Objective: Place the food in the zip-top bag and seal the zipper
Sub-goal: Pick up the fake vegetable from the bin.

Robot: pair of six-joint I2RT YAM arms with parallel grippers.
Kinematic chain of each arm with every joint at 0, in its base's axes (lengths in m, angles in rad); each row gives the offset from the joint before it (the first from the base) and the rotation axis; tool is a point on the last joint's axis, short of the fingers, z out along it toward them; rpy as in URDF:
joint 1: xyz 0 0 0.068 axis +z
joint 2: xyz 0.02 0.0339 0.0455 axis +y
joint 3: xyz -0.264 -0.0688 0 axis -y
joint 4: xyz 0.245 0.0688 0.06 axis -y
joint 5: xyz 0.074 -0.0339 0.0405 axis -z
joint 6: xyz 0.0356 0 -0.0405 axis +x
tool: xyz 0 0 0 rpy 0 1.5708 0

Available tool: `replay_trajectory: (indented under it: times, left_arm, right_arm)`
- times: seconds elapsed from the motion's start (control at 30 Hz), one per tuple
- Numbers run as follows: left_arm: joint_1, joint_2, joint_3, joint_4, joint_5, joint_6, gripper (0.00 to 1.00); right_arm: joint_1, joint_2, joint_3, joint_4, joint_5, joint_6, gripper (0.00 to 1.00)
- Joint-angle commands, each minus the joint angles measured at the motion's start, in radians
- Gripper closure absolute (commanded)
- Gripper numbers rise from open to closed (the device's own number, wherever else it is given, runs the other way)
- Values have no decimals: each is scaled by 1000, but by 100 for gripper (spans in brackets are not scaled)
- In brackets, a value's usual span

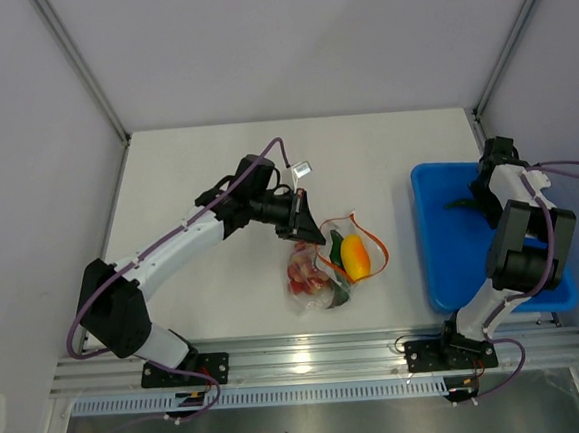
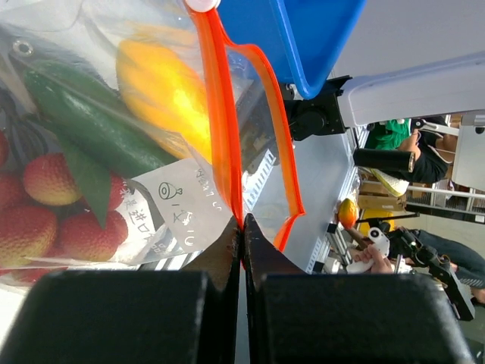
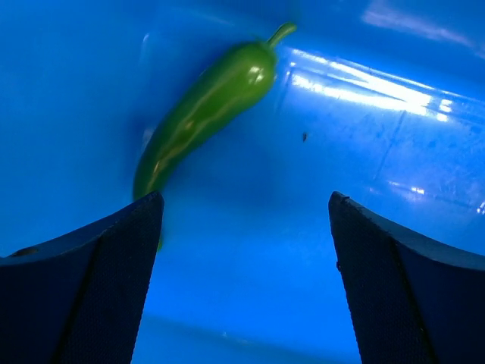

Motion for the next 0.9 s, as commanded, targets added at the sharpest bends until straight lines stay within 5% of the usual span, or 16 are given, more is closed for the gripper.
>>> replay_trajectory:
  times: [0.0, 0.57, 0.87]
  left_arm:
    - [11, -32, 18, 42, 45, 34, 99]
    - [19, 8, 40, 55, 85, 31, 99]
    - [36, 23, 49, 42, 91, 34, 99]
  right_arm:
    - [-12, 21, 7, 59, 82, 48, 9]
    - [-29, 178, 96, 84, 161, 108, 2]
    - [-28, 241, 115, 20, 178, 71, 9]
